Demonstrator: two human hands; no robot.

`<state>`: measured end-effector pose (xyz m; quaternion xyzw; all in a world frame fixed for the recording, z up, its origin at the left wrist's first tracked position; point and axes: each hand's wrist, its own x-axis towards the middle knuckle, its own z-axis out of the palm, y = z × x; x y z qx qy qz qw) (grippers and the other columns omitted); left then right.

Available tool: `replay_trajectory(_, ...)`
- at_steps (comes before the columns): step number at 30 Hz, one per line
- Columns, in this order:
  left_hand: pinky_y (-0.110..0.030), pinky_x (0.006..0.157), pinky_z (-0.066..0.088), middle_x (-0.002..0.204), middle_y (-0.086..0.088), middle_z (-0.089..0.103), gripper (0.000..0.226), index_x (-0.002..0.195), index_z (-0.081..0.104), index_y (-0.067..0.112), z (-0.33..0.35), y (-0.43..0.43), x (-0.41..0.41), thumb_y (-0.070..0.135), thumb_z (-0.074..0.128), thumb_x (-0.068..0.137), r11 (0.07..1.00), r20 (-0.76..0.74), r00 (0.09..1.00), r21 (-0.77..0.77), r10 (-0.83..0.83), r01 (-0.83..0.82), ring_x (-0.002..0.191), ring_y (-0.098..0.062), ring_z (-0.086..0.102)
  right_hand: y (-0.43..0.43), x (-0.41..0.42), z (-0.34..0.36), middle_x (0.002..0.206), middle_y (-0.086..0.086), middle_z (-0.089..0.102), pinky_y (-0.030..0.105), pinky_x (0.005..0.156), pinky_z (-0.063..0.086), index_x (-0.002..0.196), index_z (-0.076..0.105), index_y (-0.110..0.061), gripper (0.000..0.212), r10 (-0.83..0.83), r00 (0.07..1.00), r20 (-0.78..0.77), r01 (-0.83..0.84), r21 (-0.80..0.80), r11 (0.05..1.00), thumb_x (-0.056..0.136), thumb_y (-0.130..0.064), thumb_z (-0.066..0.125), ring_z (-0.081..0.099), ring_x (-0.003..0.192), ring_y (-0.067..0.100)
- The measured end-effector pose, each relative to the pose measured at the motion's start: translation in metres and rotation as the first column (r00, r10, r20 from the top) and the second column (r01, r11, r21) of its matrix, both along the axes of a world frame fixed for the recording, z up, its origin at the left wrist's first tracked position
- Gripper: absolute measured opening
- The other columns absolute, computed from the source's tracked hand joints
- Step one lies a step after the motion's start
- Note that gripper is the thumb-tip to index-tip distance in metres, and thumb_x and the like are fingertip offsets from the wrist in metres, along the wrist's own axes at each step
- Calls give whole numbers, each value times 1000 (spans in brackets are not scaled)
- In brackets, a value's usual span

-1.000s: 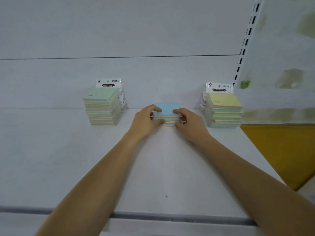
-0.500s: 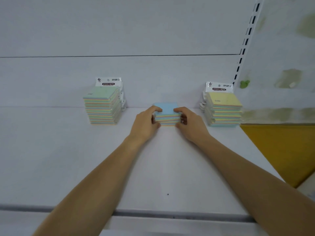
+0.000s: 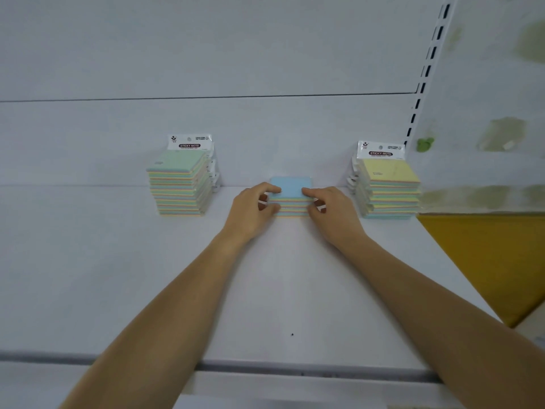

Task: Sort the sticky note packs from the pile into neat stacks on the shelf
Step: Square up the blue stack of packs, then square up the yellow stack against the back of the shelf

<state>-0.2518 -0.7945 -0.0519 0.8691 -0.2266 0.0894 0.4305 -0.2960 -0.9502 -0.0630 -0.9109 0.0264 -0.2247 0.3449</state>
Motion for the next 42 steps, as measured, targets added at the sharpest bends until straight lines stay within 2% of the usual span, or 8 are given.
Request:
replay_trajectory(6,-4,61,37,89,-3,55,26,105,64,11,0,0,0,7,65,79,1000,17,1000,-17,19,-19,76,-17,51,0,-2,1,118,13,59,27,94,39,125,54,-12,37,10,1000,-3,-10,10,1000,88,-8,48,55,107,25)
replay_trajectory(12,8,57,34,90,-1,55,27,106,64,14,2,2,2,11,67,80,999,-42,999,-37,20,-22,75,-17,54,-1,0,1,115,11,61,25,88,42,110,60,-11,26,3,1000,-8,-3,55,998,86,-6,50,58,101,22)
replay_trajectory(18,2,59,37,94,-2,54,26,107,63,14,1,1,3,11,66,81,999,-42,999,-42,15,-17,77,-18,54,-2,0,2,113,10,61,28,90,44,107,62,-12,25,-4,1000,2,4,95,995,86,-5,52,59,98,21)
replay_trajectory(22,-9,69,37,104,-2,52,47,121,55,18,1,1,3,9,69,77,1000,-73,997,-25,-2,1,84,-16,57,-2,-1,1,115,10,57,28,87,42,123,50,-14,41,5,998,-67,2,93,996,83,-9,56,57,101,23)
replay_trajectory(30,0,59,36,96,-2,55,46,119,55,13,-2,0,5,2,67,76,1000,-69,998,-31,4,-6,79,-15,55,-2,-1,0,108,13,63,30,84,44,121,50,-10,40,21,998,-55,-14,126,992,82,-5,56,56,86,21)
replay_trajectory(38,-15,79,41,117,-12,58,53,124,52,14,1,3,1,7,71,75,1000,-106,994,-15,25,-26,90,-20,58,3,-3,1,116,16,56,32,87,41,131,40,-11,52,2,999,-54,3,82,997,81,-5,55,55,105,29)
replay_trajectory(40,-29,92,44,125,-13,52,58,128,49,14,6,5,-4,10,73,75,999,-96,995,-36,37,-41,106,-25,55,2,-9,7,124,15,50,28,89,37,134,37,-12,56,-34,999,11,33,55,998,82,-10,57,51,112,28)
replay_trajectory(42,-31,95,43,127,-15,50,53,127,49,12,14,0,-10,9,69,78,992,-19,998,-108,62,-64,113,-27,52,-4,-18,23,125,12,50,25,90,35,133,40,-13,53,-58,990,125,55,29,998,82,-13,58,52,112,24)
